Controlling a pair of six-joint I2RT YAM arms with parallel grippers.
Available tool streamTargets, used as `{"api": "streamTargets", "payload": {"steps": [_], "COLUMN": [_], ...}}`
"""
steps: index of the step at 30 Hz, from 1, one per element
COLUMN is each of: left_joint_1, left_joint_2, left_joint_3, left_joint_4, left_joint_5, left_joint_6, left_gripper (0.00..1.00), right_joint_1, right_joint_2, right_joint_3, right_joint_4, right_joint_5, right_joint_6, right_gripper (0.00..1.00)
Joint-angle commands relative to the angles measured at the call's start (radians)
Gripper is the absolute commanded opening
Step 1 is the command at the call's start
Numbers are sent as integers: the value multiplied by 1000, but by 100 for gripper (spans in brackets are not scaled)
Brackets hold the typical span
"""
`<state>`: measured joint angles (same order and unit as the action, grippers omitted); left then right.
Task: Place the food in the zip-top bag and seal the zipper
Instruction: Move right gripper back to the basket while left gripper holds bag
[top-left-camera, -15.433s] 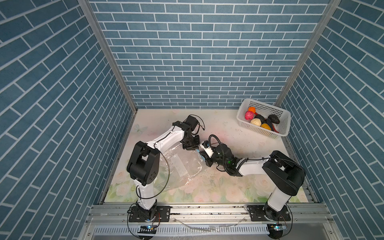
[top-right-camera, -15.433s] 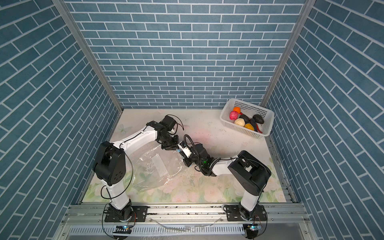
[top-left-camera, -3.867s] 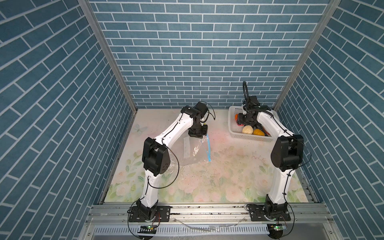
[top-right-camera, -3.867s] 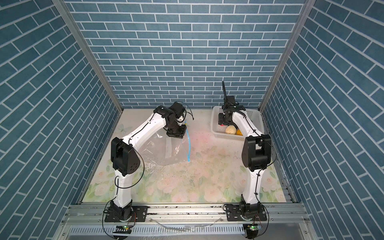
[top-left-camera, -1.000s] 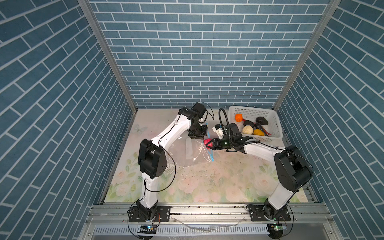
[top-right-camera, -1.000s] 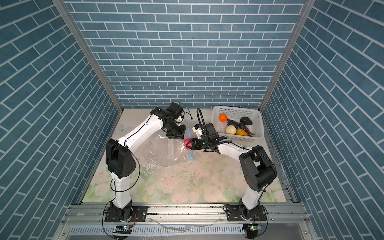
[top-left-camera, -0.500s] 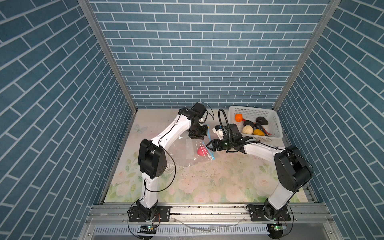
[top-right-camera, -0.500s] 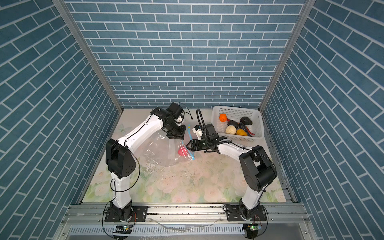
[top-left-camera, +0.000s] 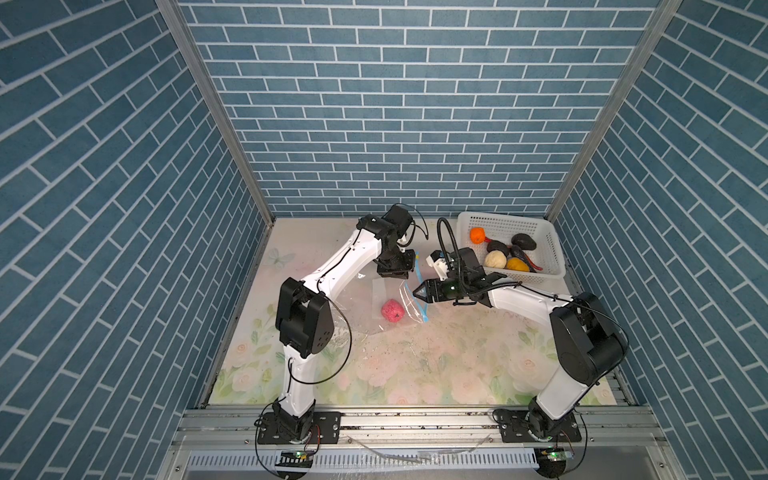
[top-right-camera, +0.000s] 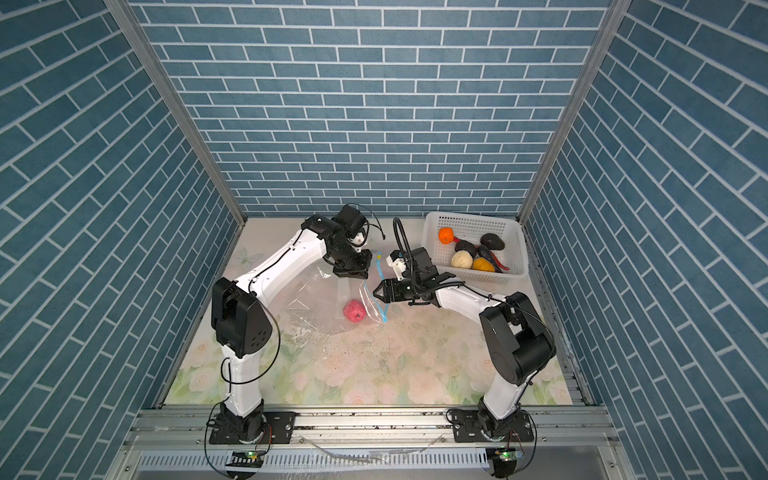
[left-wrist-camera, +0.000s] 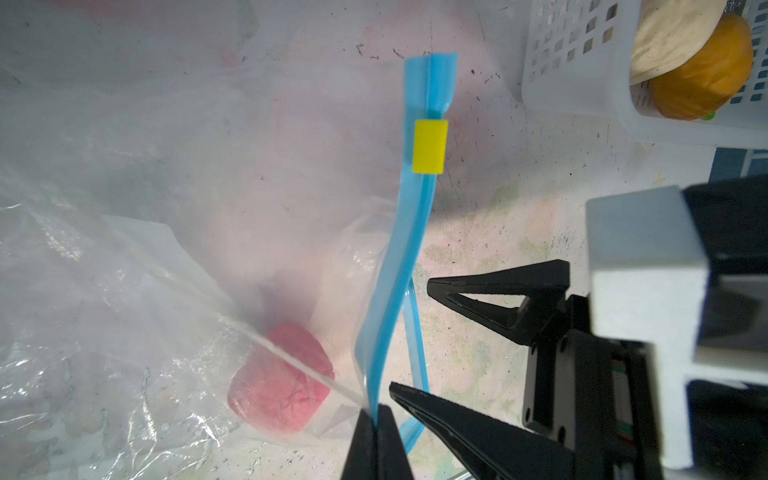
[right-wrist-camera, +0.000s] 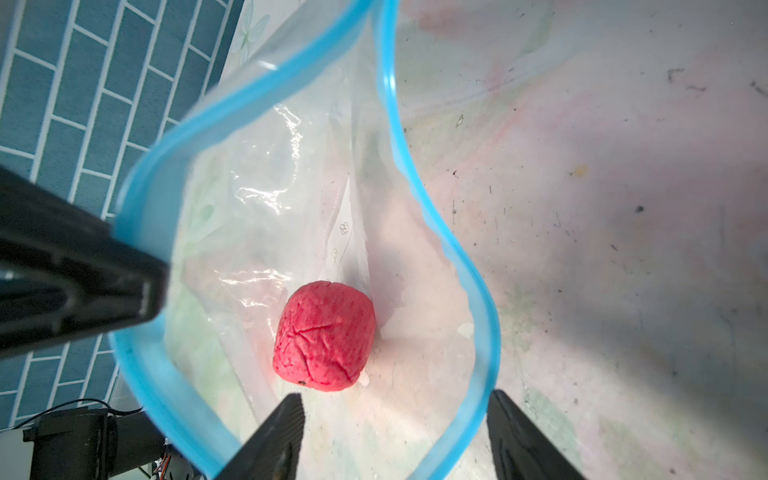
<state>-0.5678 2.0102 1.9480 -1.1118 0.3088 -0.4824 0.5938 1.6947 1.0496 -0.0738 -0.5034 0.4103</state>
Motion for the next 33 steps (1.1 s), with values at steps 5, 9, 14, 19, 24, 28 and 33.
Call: {"api": "streamTargets", "payload": {"steps": [5,9,14,19,24,28,33], "left_joint_1": [4,9,9,9,9,9,9], "left_joint_2": [-40,-33,-16,-11,-5,-2,-1], "left_joint_3": [-13,-4,27,46,51,50,50], "left_joint_4": [-10,-5,-4,0,6,4,5], "left_joint_5": [-25,-21,1,2,12,9,14], "left_joint_6": [11,14,8,7,5,7,9], "left_gripper": [0,0,0,0,0,0,0], "right_joint_1": [1,-23,-77,-159,-243,-299,-349], "right_joint_2": [-91,-147,-192,-215,-165,-69,44], "right_joint_3": [28,-15,24,126,229,361,489], "right_joint_4": [-115,-130,-259,-429,-528,-630,-682], "right_joint_5": [107,156,216,370,541,583,587], "right_joint_6": [-48,-50,-78,-92,-134,-144,-136], "right_gripper": [69,68,67,67,68,68,68]}}
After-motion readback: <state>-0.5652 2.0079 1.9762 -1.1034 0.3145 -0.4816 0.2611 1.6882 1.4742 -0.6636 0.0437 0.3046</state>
